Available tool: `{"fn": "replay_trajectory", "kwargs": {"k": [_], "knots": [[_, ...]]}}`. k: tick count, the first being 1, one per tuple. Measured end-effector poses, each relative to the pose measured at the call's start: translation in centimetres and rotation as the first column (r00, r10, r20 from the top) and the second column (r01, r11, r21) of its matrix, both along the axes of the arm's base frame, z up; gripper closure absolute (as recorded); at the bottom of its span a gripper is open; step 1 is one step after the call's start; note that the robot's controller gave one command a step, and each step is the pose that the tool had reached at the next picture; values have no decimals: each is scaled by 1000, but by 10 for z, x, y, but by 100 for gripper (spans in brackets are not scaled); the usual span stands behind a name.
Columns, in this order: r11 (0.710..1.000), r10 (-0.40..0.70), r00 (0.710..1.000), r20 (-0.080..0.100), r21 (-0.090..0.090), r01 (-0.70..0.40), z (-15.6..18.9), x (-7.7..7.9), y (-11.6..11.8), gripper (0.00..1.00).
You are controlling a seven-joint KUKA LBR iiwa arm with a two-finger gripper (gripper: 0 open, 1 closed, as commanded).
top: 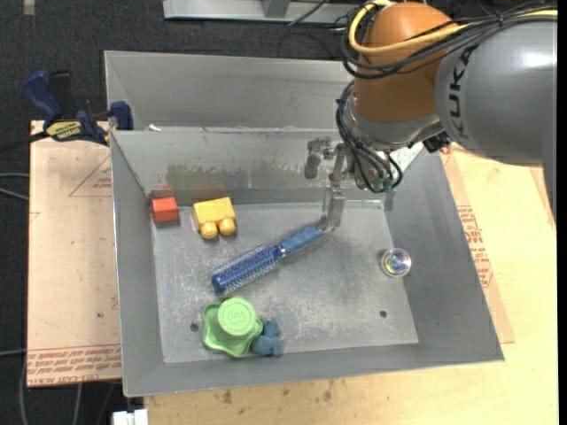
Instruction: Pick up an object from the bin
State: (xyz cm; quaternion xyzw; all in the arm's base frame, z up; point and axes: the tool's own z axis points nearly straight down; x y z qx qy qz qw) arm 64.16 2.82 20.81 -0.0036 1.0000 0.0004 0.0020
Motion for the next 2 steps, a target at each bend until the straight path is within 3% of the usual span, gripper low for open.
{"fn": "replay_trajectory", "kwargs": {"k": [1, 2], "knots": [[998, -55, 998, -10, 0, 55, -138, -22, 17, 0], [998, -55, 998, -3, 1, 55, -133, -19, 16, 100]]}}
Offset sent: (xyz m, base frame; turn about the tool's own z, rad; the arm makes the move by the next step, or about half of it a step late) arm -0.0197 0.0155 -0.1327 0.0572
